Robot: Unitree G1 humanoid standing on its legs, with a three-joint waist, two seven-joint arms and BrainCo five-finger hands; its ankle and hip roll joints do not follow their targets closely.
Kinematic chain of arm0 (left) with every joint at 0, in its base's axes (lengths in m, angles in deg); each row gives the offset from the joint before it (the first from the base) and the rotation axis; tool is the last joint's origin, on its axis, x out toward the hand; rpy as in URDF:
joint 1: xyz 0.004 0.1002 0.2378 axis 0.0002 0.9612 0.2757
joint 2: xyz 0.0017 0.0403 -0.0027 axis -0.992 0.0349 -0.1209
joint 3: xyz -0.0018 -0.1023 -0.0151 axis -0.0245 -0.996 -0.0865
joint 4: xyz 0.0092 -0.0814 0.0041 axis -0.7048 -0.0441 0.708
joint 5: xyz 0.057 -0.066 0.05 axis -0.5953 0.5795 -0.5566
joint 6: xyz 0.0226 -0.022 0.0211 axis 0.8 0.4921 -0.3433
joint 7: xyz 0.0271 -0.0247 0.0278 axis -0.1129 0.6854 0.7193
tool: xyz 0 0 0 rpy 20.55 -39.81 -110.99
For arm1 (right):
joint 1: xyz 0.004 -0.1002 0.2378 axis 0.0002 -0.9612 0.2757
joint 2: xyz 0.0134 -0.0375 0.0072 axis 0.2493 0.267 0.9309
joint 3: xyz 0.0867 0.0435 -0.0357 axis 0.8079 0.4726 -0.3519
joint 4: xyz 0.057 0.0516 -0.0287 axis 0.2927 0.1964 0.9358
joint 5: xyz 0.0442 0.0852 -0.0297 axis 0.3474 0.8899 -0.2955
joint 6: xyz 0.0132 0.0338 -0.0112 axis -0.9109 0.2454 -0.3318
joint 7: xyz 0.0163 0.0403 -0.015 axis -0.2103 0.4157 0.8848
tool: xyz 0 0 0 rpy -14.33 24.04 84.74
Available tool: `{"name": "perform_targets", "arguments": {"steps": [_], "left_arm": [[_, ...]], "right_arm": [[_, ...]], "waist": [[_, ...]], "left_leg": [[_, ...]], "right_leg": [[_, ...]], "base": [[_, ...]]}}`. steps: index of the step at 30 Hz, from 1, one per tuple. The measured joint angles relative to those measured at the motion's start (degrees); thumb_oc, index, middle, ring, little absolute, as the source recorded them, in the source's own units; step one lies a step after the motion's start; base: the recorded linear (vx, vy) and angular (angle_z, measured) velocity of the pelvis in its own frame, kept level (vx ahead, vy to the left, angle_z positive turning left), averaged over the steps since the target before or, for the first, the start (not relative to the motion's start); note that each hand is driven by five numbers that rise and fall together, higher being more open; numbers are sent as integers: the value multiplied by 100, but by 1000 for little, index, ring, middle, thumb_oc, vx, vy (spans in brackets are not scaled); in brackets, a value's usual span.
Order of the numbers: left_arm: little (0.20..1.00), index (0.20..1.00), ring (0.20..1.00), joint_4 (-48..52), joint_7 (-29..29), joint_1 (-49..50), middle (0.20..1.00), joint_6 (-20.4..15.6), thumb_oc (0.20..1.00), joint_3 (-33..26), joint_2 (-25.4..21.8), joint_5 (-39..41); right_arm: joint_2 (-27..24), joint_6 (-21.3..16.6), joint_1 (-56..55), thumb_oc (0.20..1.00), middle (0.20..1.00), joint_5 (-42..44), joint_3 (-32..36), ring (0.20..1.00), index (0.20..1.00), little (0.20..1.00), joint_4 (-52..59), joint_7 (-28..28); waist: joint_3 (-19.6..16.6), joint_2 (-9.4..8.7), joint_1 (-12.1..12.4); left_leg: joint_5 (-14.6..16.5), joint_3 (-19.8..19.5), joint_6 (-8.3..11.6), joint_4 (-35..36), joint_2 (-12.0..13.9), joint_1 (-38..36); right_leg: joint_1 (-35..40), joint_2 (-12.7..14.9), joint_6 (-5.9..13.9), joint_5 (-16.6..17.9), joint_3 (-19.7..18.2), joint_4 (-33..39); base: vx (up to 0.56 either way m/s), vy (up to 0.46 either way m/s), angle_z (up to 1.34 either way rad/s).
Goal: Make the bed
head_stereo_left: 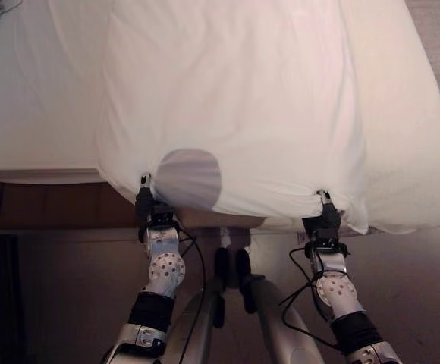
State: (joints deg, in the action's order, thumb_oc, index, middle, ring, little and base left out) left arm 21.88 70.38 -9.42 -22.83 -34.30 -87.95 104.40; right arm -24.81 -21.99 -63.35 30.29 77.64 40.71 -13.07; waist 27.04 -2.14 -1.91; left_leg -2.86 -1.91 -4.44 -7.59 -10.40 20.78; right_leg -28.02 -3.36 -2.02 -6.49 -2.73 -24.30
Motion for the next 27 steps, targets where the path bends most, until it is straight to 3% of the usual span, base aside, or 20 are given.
{"name": "perform_targets", "arguments": {"steps": [1, 3, 5, 6, 8, 9, 10, 11, 13, 14, 15, 16, 17, 18, 20, 21, 22, 24, 25, 27], "left_arm": [[200, 200, 200, 4, 1, 22, 200, 1, 200, -4, 6, 4], [200, 200, 200, 2, 14, 69, 200, 49, 200, 21, 29, 11], [200, 200, 200, -5, 37, 30, 200, 87, 200, 24, 47, 11], [200, 200, 200, -27, 48, -49, 200, 136, 200, 30, 38, 9], [200, 200, 200, -31, 54, -122, 200, 182, 200, -22, 50, 8], [200, 200, 200, -43, 79, -140, 200, 189, 200, -21, 50, 6], [200, 200, 200, -50, 87, -198, 200, 208, 200, -22, 87, -3], [200, 200, 200, -55, 92, -232, 200, 208, 200, -14, 88, -13], [200, 200, 200, -84, 150, -322, 200, 210, 200, -15, 138, -217], [200, 200, 200, -95, 158, -348, 200, 213, 200, -14, 171, -218], [200, 200, 200, -126, 169, -357, 200, 232, 200, -10, 209, -219], [200, 200, 200, -129, 168, -354, 200, 232, 200, 5, 223, -219], [200, 200, 200, -143, 155, -351, 200, 232, 200, 7, 228, -226], [200, 200, 200, -162, 146, -364, 200, 232, 200, 46, 242, -225], [200, 200, 200, -187, 133, -376, 200, 232, 200, 151, 232, -227], [200, 200, 200, -268, 124, -500, 200, 246, 200, 274, 248, -226], [200, 200, 200, -406, 82, -577, 200, 268, 200, 476, 324, -307], [200, 200, 200, -461, -7, -518, 200, 282, 200, 510, 285, -440], [200, 200, 200, -459, -53, -445, 200, 306, 200, 501, 195, -449], [200, 200, 200, -504, -98, -373, 200, 312, 200, 451, 139, -487]], "right_arm": [[3, 1, 13, 200, 200, -1, -8, 200, 200, 200, -37, 0], [-11, 0, 40, 200, 200, 2, -4, 200, 200, 200, -223, -8], [-65, 3, 58, 200, 200, 1, -3, 200, 200, 200, -295, -9], [-143, 3, 108, 200, 200, 3, 3, 200, 200, 200, -328, -15], [-151, 7, 117, 200, 200, 2, -2, 200, 200, 200, -294, -10], [-152, 2, 157, 200, 200, 6, 9, 200, 200, 200, -338, -12], [-210, 1, 104, 200, 200, 5, 15, 200, 200, 200, -277, 2], [-215, -1, 127, 200, 200, 7, 20, 200, 200, 200, -303, 1], [-215, -8, 148, 200, 200, 18, 73, 200, 200, 200, -329, -3], [-222, -9, 161, 200, 200, 31, 121, 200, 200, 200, -331, -5], [-225, -10, 163, 200, 200, 66, 144, 200, 200, 200, -325, -10], [-252, -11, 143, 200, 200, 68, 148, 200, 200, 200, -295, -5], [-253, -12, 146, 200, 200, 67, 150, 200, 200, 200, -321, 6], [-263, -10, 97, 200, 200, 69, 122, 200, 200, 200, -307, 5], [-303, -55, 35, 200, 200, 76, 207, 200, 200, 200, -270, 7], [-250, -85, -33, 200, 200, 77, 298, 200, 200, 200, -236, 15], [-353, -117, -262, 200, 200, 78, 442, 200, 200, 200, -92, 10], [-212, -121, -360, 200, 200, 76, 466, 200, 200, 200, -139, 20], [-94, -118, -357, 200, 200, 75, 456, 200, 200, 200, -143, 17], [-57, -94, -362, 200, 200, 56, 387, 200, 200, 200, -152, 34]], "waist": [[-1, 6, 15], [2, 13, -16], [-5, 3, -17], [-13, -19, -8], [-30, -35, 8], [-34, -14, -7], [-35, -35, 84], [-36, -35, 113], [-61, -9, 119], [-61, -5, 127], [-100, 65, 113], [-139, 140, 110], [-158, 173, 127], [-291, 358, 130], [-407, 443, 139], [-414, 449, 98], [-469, 542, 38], [-504, 530, -136], [-544, 464, -46], [-565, 485, -25]], "left_leg": [[-10, 12, 30, -8, 0, 3], [-49, 34, 302, -127, -24, -3], [-127, 75, 614, -362, -92, 80], [313, 220, 784, -915, -11, 381], [514, 267, 912, -1141, 469, 469], [637, -172, 1118, -1142, 997, 428], [596, -565, 1148, -870, 1471, 307], [604, -709, 1166, -748, 1753, 291], [575, -772, 1220, -301, 2295, 275], [556, -766, 1247, -198, 2388, 273], [480, -517, 1375, 42, 2470, 246], [456, -262, 1338, 67, 2493, 204], [436, -251, 1313, 69, 2482, 197], [352, -199, 1196, -50, 2329, 207], [156, -215, 1190, -88, 2060, 296], [146, -1, 1271, -222, 1775, 457], [10, 71, 1073, -419, 1509, 575], [30, 279, 783, -582, 1171, 638], [183, 616, 562, -713, 1049, 612], [307, 644, 417, -847, 926, 614]], "right_leg": [[12, 3, -11, -3, -1, 10], [105, 71, -25, 1, 37, 31], [190, 218, -277, 29, 57, 81], [209, 489, -330, 76, 241, 221], [217, 517, -330, 142, 296, 332], [203, 585, -335, 160, 329, 290], [155, 568, -341, 157, 352, 255], [127, 582, -340, 156, 394, 226], [-5, 588, -324, 128, 577, 127], [-41, 634, -285, 129, 601, 93], [-54, 666, -196, 168, 733, 131], [-59, 721, -139, 181, 856, 143], [-64, 726, -99, 183, 884, 142], [-108, 790, 46, 226, 1016, 186], [-166, 995, 245, 351, 1197, 257], [-137, 1374, 497, 366, 1192, 275], [-110, 1777, 684, 371, 1248, 209], [61, 2146, 867, 453, 1110, 365], [278, 2297, 830, 568, 1122, 754], [449, 2273, 767, 671, 902, 928]], "base": [[-13, -51, 0], [-40, -17, 15], [-51, 1, 23], [-23, 13, 31], [-17, 56, 17], [-10, 247, 1], [-1, 203, -5], [28, 308, -9], [32, 339, 3], [25, 458, 10], [-3, 480, 6], [-31, 516, 2], [-33, 534, -9], [6, 536, -10], [80, 588, 15], [124, 696, 85], [146, 772, 107], [140, 686, 69], [90, 545, 5], [72, 513, -13]]}}
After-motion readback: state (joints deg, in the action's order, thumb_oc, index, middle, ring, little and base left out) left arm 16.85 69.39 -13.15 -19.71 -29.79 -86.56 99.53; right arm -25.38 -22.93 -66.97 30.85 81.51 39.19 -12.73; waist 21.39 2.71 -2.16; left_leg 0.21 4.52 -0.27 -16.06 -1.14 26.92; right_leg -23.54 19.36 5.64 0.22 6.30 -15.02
